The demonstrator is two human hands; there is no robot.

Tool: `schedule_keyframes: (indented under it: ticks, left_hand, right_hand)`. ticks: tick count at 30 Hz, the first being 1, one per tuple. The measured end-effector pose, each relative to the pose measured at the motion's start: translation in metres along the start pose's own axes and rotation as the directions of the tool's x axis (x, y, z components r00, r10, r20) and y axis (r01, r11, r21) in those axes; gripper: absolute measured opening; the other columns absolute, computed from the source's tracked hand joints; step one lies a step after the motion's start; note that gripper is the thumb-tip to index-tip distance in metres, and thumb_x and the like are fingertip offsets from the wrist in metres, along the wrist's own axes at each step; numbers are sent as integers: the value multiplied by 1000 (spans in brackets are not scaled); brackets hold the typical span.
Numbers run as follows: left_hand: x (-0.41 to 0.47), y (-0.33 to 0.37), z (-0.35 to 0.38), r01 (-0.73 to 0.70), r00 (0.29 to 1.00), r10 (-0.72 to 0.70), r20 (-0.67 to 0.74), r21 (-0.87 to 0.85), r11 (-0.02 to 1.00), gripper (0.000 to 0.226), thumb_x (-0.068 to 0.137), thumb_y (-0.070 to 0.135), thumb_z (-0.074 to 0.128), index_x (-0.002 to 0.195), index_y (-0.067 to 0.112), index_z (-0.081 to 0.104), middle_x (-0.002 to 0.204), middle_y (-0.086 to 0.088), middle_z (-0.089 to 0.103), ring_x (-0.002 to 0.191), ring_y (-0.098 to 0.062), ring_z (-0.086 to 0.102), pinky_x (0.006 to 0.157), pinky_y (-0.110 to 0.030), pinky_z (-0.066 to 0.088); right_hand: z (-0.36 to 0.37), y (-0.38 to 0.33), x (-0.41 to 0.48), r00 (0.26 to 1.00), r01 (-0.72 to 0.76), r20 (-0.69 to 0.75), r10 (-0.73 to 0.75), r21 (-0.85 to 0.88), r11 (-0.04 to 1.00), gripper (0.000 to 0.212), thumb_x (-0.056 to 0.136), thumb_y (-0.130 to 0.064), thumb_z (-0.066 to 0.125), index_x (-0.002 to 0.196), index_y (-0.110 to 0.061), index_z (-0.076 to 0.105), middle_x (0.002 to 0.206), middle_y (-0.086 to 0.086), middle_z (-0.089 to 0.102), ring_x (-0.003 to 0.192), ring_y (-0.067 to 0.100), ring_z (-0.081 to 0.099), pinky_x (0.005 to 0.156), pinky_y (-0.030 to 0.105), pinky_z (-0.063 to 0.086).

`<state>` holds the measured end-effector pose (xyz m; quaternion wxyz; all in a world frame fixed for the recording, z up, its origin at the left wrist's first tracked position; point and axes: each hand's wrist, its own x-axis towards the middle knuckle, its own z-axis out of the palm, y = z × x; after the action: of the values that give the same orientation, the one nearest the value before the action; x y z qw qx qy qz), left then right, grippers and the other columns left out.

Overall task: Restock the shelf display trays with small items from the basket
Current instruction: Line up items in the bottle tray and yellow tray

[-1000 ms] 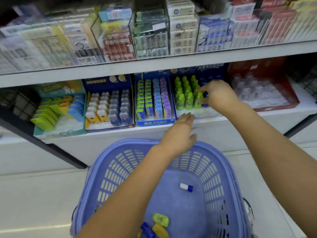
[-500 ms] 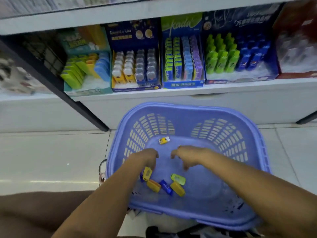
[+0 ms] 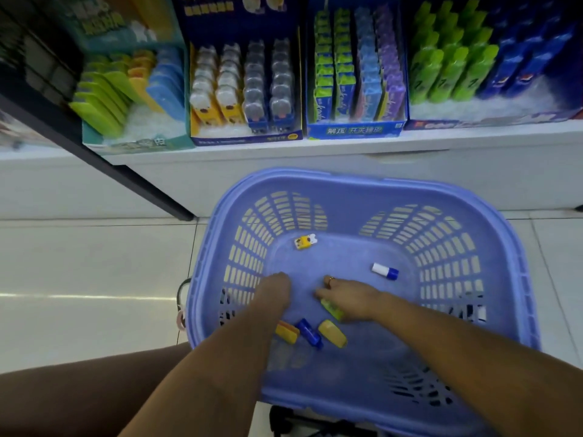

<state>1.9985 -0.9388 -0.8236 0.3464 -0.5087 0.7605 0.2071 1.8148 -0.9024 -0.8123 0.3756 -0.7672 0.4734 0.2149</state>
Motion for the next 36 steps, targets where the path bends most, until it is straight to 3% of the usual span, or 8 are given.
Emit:
schedule_keyframes:
  ticks: [5,9,11,14,18,27,31,36]
  left_hand:
    - [0,7,-19,109,990,-119,-71,-121,987,33,98,16,44,130,6,47,137,-13,49,128,-30,47,103,-38,37]
    - [-3,6,-60,134,986,-161,-34,-401,906,22,89,15,60,107,2,62,117,-15,61,112,-26,58,88,-32,47]
    - [-9,-1,-84,101,992,-124,25,-746,658,12,87,11,63,77,6,60,91,-16,60,84,-21,61,70,-26,49]
    - [-37,-12,-120,87,996,20,87,-996,-13,13,89,6,58,77,9,58,71,-6,63,61,-11,58,58,-21,50]
    - [-80,-30,-153,-37,991,110,-77,-945,-324,14,94,17,52,91,12,64,71,-1,59,60,-7,56,46,-17,46]
    - [-143,-84,-196,-577,806,-323,-496,-783,-235,13,88,16,63,78,14,69,52,6,55,47,-4,46,48,-20,37]
    - [-162,-119,-205,-668,711,-458,-533,-716,-204,18,92,28,58,83,20,71,60,8,56,52,-2,49,48,-14,40]
    - [-161,-151,-195,-671,664,-708,-240,-609,-423,30,99,36,45,88,22,69,76,2,59,66,-5,57,49,-17,47]
  right_hand:
    - [-30,26,-6,957,-68,-249,149,307,949,17,81,-12,61,82,-22,47,95,9,59,85,19,53,66,28,31]
    - [-70,32,-16,966,-40,-190,173,555,831,12,77,-5,72,84,-10,63,70,3,57,64,15,52,54,21,39]
    - [-98,25,-28,970,64,-203,137,752,656,15,80,5,67,86,-8,61,68,5,62,55,11,61,52,16,48]
    - [-141,8,-51,948,249,-306,92,888,388,16,79,6,68,90,-5,64,80,9,68,68,11,68,66,20,56]
    - [-192,-29,-78,842,468,-511,169,851,239,5,87,-4,61,85,-8,64,88,12,66,74,9,67,72,19,57]
    - [-256,-125,-84,633,416,-772,-54,281,865,37,77,-11,73,112,-20,66,92,-3,63,79,9,57,75,22,46]
    - [-290,-162,-65,563,388,-809,-171,76,918,39,78,-15,73,115,-22,64,88,-7,58,64,3,54,66,18,41]
    - [-346,-207,-19,399,416,-900,-174,8,909,36,86,-17,65,122,-14,63,88,-6,56,80,8,50,63,0,32]
